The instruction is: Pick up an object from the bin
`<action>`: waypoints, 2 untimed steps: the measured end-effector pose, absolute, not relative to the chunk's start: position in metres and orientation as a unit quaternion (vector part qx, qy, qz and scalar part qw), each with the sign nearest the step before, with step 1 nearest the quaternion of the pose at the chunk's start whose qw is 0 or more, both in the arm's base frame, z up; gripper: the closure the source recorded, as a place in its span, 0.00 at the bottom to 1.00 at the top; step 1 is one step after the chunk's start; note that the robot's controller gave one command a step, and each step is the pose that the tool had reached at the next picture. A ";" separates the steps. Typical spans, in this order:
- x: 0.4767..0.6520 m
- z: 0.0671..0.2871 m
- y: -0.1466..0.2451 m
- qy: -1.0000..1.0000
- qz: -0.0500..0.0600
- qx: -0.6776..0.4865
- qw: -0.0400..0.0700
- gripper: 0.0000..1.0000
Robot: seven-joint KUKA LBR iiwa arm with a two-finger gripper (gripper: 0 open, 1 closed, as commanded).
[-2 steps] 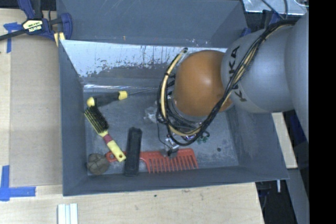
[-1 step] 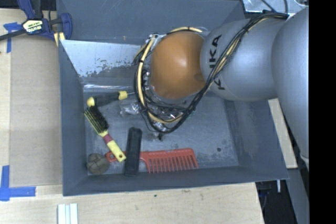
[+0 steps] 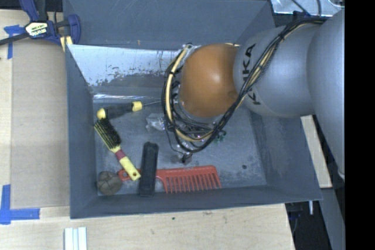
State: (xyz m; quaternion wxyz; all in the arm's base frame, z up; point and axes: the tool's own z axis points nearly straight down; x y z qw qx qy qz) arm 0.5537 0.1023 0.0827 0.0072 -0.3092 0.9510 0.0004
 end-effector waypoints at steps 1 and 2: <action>0.562 0.071 0.124 0.981 0.002 -0.192 0.009 0.00; 0.552 0.083 0.160 0.835 -0.001 -0.550 0.010 1.00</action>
Offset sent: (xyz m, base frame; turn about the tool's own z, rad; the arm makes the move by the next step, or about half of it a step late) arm -0.0026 0.0577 0.0001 -0.5399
